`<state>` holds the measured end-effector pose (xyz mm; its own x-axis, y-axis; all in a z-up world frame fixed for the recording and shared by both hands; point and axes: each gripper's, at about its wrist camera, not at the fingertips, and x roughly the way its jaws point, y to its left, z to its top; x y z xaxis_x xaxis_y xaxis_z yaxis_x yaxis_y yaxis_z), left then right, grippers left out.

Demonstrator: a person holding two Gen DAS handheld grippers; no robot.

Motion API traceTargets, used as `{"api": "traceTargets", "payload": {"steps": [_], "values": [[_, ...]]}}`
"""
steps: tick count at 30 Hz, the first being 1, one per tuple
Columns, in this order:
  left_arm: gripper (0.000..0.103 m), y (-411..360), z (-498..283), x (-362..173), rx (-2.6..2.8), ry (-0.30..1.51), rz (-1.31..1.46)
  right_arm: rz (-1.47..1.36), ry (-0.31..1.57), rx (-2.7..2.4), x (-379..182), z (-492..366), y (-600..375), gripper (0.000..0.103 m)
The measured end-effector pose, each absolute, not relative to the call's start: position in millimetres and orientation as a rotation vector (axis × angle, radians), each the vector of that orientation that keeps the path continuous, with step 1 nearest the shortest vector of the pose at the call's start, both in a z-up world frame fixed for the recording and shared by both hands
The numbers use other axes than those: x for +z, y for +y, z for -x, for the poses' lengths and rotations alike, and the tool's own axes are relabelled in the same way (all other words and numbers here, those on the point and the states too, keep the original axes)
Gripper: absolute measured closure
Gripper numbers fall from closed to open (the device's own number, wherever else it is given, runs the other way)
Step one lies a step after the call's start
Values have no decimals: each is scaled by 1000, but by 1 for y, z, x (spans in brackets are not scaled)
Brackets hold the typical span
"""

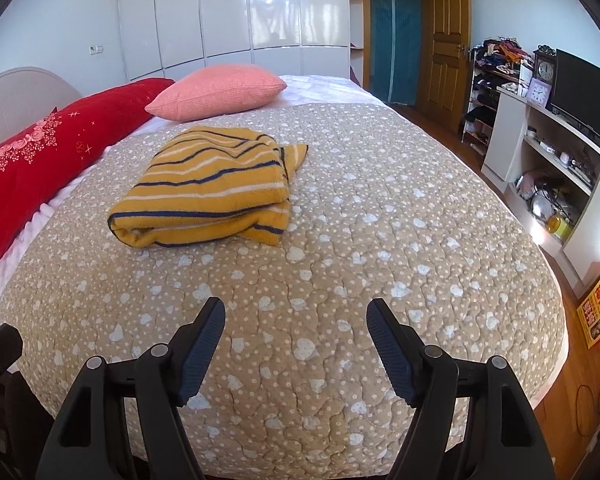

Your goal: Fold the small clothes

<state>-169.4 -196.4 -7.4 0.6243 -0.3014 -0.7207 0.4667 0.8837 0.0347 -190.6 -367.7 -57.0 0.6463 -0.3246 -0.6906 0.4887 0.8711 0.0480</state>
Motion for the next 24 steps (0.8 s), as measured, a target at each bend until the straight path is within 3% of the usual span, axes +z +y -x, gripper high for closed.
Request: {"api": "traceTargets", "payload": {"steps": [24], "values": [[0, -196, 126, -115, -378, 1125, -225, -291, 815, -468, -89, 190, -370, 24]]}}
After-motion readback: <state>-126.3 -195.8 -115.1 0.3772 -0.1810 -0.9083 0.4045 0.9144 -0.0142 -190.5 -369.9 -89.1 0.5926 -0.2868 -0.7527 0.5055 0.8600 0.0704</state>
